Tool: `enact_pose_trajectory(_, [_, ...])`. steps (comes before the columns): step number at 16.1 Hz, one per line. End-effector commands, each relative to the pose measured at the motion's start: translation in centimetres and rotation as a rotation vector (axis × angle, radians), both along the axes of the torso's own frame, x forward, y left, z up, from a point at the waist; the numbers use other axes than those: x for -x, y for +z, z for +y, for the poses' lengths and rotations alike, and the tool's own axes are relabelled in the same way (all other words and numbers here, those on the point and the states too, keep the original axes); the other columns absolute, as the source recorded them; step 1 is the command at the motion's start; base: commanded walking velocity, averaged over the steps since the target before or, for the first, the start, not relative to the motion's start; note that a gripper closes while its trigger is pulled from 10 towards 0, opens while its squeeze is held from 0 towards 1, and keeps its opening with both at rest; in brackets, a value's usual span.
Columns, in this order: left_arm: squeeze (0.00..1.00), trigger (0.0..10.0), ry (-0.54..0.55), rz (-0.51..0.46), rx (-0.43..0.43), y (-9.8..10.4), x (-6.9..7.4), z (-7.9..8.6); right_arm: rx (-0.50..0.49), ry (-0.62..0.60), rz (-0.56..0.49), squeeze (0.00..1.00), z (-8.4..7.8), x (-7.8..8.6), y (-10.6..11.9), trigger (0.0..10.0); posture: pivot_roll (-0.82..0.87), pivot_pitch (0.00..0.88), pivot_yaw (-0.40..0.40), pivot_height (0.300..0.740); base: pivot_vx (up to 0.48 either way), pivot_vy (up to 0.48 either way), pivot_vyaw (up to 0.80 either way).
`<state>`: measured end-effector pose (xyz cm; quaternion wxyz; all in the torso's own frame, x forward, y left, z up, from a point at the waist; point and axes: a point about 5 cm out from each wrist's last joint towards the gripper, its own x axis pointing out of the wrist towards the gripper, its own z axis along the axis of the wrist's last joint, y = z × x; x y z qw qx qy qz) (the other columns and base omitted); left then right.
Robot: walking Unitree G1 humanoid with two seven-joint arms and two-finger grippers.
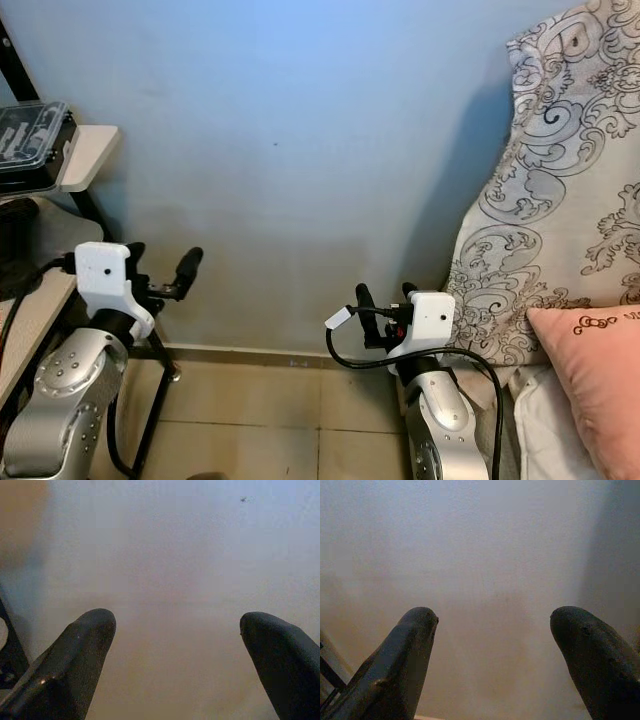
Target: Clean up the room
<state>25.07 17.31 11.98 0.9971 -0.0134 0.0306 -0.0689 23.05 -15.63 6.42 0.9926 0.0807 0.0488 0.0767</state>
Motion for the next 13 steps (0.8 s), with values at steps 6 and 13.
enact_pose_trajectory(6, [0.00,10.0,-0.029,-0.004,0.011,-0.07,-0.21,-0.51,0.014,-0.005,-0.017,0.00,0.12,-0.12,0.41,10.0,0.06,0.000,-0.019,0.740,0.000,0.000,0.00])
enact_pose_trajectory(13, [0.00,10.0,-0.029,-0.004,0.011,-0.07,-0.21,-0.51,0.014,-0.005,-0.017,0.00,0.12,-0.12,0.41,10.0,0.06,0.000,-0.019,0.740,0.000,0.000,0.00])
